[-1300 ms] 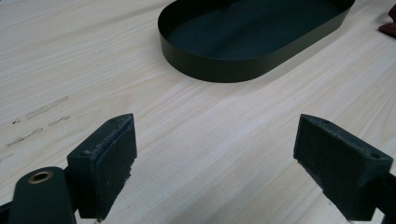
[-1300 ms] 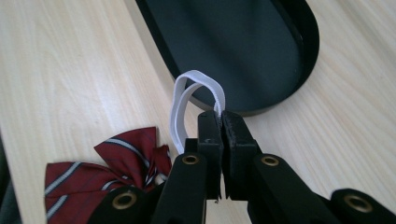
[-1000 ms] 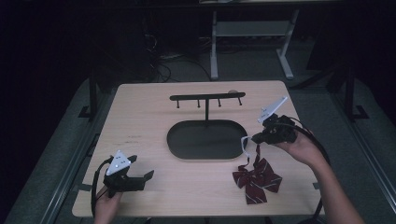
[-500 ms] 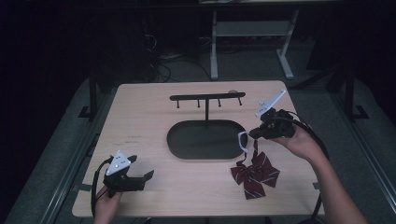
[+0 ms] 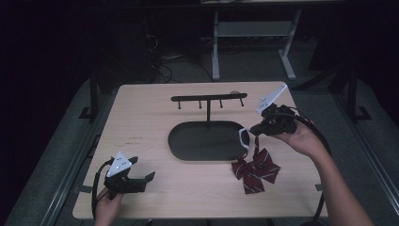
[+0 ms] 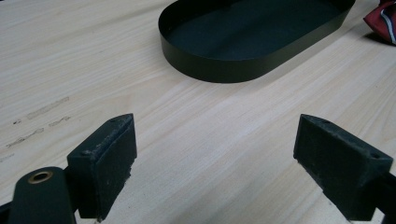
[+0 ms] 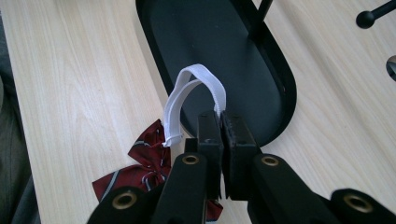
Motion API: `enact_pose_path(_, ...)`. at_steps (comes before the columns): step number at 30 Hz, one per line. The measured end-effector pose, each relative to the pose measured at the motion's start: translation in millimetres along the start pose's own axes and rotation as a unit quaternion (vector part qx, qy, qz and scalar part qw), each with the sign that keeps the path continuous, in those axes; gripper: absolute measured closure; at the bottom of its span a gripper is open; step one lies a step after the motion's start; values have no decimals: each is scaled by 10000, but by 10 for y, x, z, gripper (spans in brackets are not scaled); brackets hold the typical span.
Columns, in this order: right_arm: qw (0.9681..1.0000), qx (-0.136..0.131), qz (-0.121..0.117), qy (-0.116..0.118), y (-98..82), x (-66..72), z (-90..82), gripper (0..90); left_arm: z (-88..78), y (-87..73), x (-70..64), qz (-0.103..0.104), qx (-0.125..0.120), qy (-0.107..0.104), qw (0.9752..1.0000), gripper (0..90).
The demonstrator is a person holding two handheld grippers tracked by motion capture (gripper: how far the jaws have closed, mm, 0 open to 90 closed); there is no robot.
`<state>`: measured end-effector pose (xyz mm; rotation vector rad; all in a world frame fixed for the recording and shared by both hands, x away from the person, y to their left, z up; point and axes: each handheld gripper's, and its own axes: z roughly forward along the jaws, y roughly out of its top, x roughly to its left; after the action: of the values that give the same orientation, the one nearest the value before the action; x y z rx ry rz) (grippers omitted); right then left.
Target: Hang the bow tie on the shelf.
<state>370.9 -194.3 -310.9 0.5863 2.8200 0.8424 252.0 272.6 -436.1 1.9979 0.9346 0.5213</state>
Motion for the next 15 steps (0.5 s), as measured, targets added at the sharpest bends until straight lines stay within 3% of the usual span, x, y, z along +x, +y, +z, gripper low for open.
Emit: enact_pose_path(15,10000,-88,-34,21,51,-50,-36,870,1,0,0,-2,0,-1,10000,130)
